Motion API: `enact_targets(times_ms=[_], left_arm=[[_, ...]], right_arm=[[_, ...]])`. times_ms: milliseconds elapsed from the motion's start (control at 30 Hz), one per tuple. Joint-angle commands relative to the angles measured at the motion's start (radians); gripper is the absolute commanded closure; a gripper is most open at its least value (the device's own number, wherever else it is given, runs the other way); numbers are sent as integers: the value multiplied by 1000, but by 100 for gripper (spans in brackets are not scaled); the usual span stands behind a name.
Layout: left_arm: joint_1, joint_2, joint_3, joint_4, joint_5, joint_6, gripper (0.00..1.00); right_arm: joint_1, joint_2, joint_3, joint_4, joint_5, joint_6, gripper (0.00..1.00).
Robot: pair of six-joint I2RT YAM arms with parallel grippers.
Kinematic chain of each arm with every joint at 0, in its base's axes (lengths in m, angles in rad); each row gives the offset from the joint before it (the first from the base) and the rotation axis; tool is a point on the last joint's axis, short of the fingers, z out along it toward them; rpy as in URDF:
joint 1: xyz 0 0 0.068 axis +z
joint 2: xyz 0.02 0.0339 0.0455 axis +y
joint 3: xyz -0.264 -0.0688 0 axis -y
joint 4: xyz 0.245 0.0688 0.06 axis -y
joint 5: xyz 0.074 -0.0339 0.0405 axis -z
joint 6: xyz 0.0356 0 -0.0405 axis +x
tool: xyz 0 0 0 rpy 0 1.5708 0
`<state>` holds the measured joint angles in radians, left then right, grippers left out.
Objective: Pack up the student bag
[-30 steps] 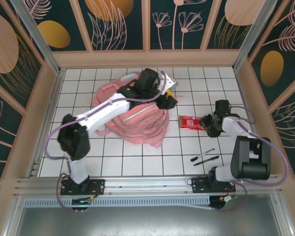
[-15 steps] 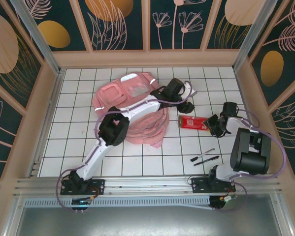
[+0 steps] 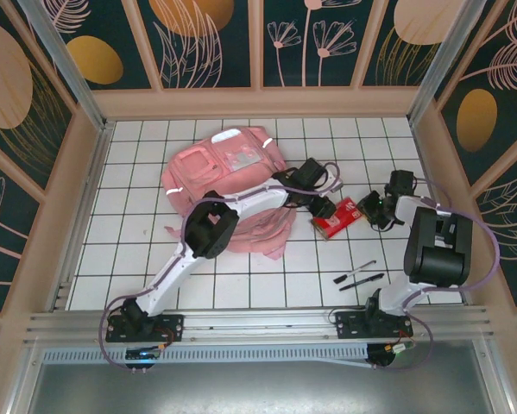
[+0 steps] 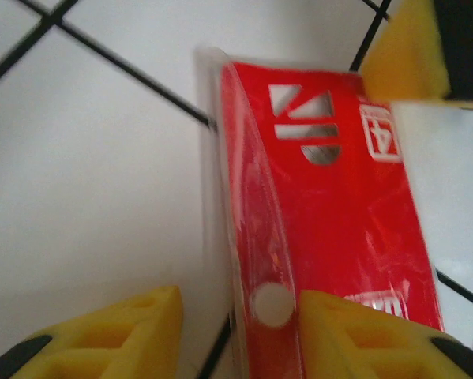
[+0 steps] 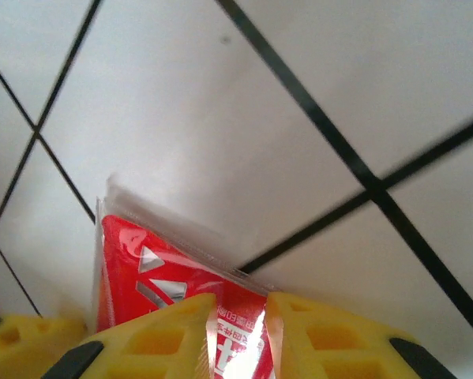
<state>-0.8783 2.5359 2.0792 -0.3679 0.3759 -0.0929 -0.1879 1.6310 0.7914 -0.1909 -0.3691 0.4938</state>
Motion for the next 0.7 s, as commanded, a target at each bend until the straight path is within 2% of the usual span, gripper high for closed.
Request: enact_targets(times_ms=[0, 100, 233, 367, 433, 567, 667], left_arm=[[-5, -115, -197, -25, 38, -89, 58], [-5, -205, -344, 68, 26, -151, 59], [-5, -237, -393, 77, -3, -223, 59], [-5, -236, -376, 65, 34, -275, 58], [-5, -242, -367, 74, 75, -312, 56], [-5, -220, -326, 88, 142, -378, 54], [-5, -161, -248, 19, 151, -393, 54]], right_arm=[[20, 48, 27, 37, -63, -25, 73], [32, 24, 48, -15, -72, -13, 63], [33, -61, 50, -145, -5, -48, 51], [34, -114, 25, -251, 29, -73, 50], [41, -127, -3, -257, -6, -76, 50], [59, -108, -29, -244, 0, -80, 51], [72, -69, -33, -209, -47, -80, 51]])
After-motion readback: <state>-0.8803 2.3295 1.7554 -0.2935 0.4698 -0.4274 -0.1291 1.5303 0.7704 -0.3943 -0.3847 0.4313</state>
